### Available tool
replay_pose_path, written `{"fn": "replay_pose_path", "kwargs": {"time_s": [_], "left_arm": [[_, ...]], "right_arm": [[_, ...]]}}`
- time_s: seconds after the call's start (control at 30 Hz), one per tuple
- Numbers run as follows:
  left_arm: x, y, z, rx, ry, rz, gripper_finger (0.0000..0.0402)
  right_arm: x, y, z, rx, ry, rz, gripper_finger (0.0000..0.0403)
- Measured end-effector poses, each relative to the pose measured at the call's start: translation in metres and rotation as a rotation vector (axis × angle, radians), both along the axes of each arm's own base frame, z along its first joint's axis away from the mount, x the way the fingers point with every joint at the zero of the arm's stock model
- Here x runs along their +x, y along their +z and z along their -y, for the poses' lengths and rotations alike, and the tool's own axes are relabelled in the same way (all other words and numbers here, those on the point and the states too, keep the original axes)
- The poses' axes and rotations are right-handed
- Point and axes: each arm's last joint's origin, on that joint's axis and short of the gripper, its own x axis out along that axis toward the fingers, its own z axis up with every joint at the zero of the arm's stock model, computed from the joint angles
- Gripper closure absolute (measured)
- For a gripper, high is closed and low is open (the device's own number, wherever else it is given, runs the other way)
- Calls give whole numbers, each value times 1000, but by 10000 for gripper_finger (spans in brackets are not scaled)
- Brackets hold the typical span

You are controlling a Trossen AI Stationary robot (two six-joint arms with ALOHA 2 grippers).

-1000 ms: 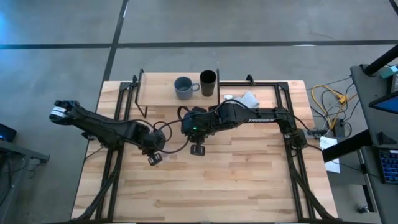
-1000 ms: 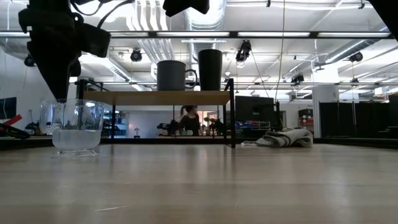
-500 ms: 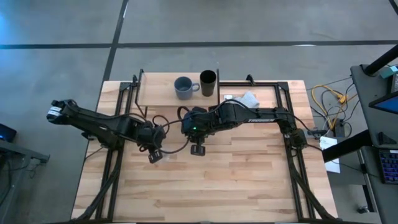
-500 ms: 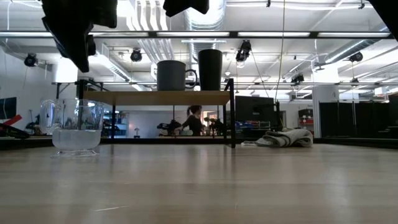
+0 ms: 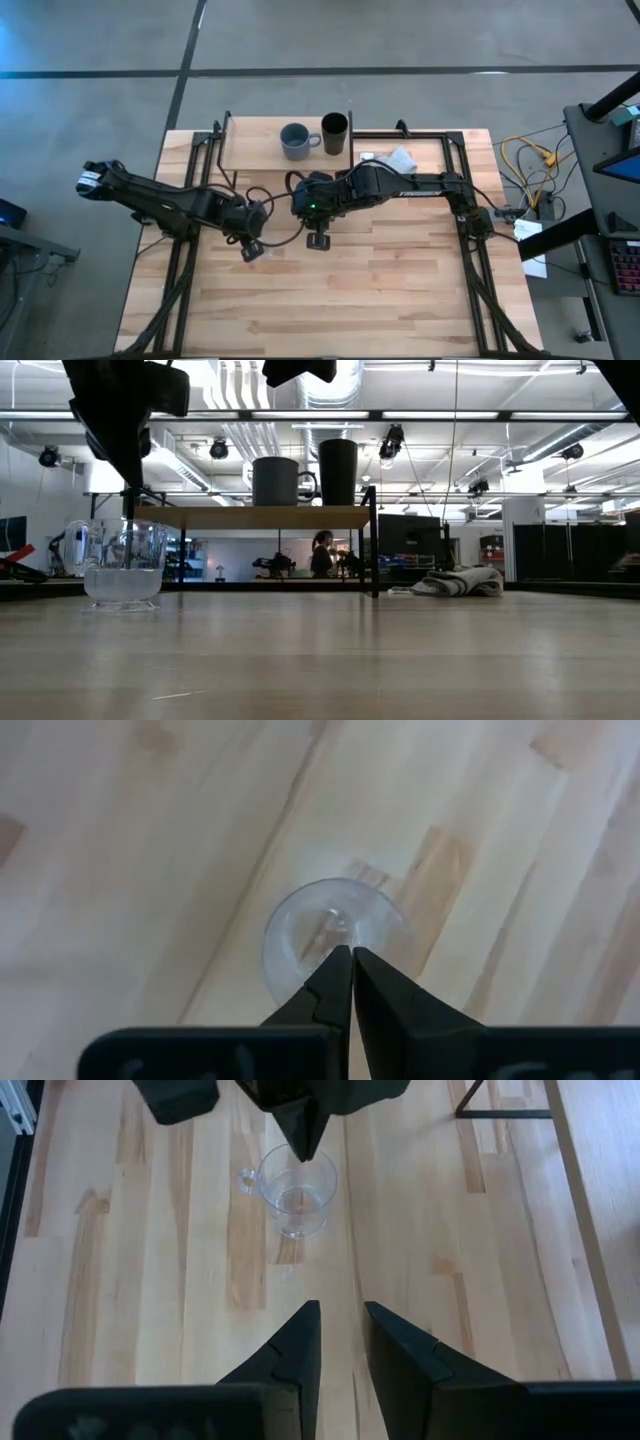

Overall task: Stack small to large cups/mugs on shelf
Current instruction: Put the transparent mug on the shelf

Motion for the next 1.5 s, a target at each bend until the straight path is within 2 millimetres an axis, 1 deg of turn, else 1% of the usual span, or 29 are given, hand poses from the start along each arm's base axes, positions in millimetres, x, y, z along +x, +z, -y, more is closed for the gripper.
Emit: {"fn": "replay_pose_path", "kwargs": {"time_s": [0.07, 0.23, 0.37, 0.5, 0.6, 0.7, 0.83, 0.9, 1.13, 1.2, 1.27, 1.3, 1.33, 1.4, 1.5], "left_arm": [[-2, -2, -1, -21, 36, -24, 402], [-7, -7, -3, -76, 30, -95, 395], [-6, -7, -3, -100, 22, -98, 367], [-6, -7, -3, -95, 24, -96, 334], [-7, -9, -4, -67, 36, -98, 318], [-7, -19, -7, 1, 63, -122, 314], [-8, -36, -9, 5, 133, -185, 313], [-8, -43, -8, -9, 142, -216, 313], [0, -55, -6, 4, 115, -250, 315], [2, -58, -7, 13, 101, -269, 331], [4, -59, -6, 23, 56, -279, 366], [5, -58, -6, 23, 32, -280, 383], [6, -55, -5, 23, 16, -277, 391], [7, -46, -5, 18, -2, -267, 396], [6, -21, -7, 31, -17, -262, 400]], "right_arm": [[0, 0, 0, -1, 1, 0, 330], [0, 0, 0, -1, 1, -2, 330], [0, 0, 0, -6, 8, -5, 330], [-1, -1, 0, -12, 14, -14, 330], [-2, -1, 0, -13, 14, -22, 330], [-2, -1, 0, -13, 14, -22, 330], [-2, -1, 0, -13, 14, -27, 330], [-2, -2, 0, -13, 14, -29, 330], [-3, -2, 0, -16, 16, -37, 330], [-3, -2, 1, -17, 17, -37, 330], [-3, -2, 1, -17, 16, -38, 330], [-3, -2, 1, -17, 15, -39, 330], [-3, -2, 2, -17, 14, -39, 330], [-3, -2, 3, -17, 11, -39, 330], [-3, -2, 5, -17, 6, -40, 330]]}}
